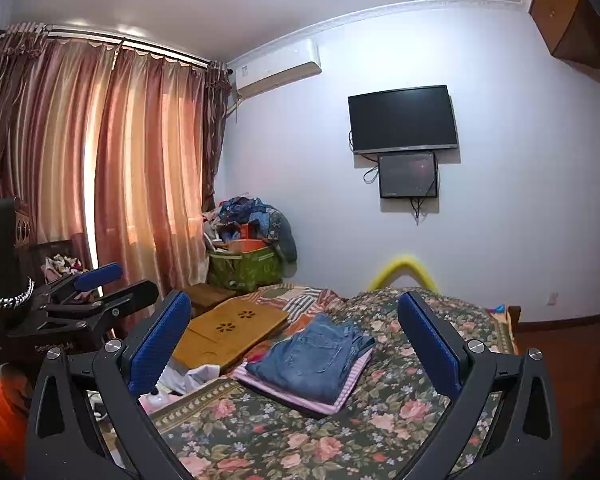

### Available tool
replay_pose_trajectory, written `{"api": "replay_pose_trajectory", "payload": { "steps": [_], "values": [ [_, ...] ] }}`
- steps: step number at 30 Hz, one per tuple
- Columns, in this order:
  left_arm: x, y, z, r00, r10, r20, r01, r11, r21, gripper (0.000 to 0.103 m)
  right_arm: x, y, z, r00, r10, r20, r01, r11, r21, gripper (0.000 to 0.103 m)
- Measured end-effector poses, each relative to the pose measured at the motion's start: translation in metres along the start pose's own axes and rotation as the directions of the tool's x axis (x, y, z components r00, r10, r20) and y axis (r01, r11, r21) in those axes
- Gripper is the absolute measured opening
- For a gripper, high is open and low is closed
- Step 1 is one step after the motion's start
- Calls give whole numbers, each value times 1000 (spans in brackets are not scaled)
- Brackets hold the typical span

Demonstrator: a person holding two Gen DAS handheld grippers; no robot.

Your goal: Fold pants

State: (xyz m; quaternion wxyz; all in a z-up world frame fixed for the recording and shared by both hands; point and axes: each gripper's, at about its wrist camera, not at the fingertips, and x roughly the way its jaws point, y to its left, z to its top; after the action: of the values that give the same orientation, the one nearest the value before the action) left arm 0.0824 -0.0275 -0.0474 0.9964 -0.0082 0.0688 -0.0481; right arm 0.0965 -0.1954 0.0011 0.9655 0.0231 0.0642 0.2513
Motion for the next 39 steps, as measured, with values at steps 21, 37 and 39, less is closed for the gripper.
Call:
{"api": "replay_pose_trajectory", "payload": {
  "steps": [21,37,39],
  "values": [
    [2,-2,-5,1000,-23,0,23,1000,7,103,-9,2,-10,1000,-21,-12,21,1000,4,103],
    [10,-3,-7,999,-43,-1,43,999,6,103,-11,-5,-8,999,-26,-20,26,1000,12,103],
    [11,-3,-8,999,-45,0,45,999,7,103,-10,-5,-8,999,-28,-21,28,1000,12,103]
  ]
}}
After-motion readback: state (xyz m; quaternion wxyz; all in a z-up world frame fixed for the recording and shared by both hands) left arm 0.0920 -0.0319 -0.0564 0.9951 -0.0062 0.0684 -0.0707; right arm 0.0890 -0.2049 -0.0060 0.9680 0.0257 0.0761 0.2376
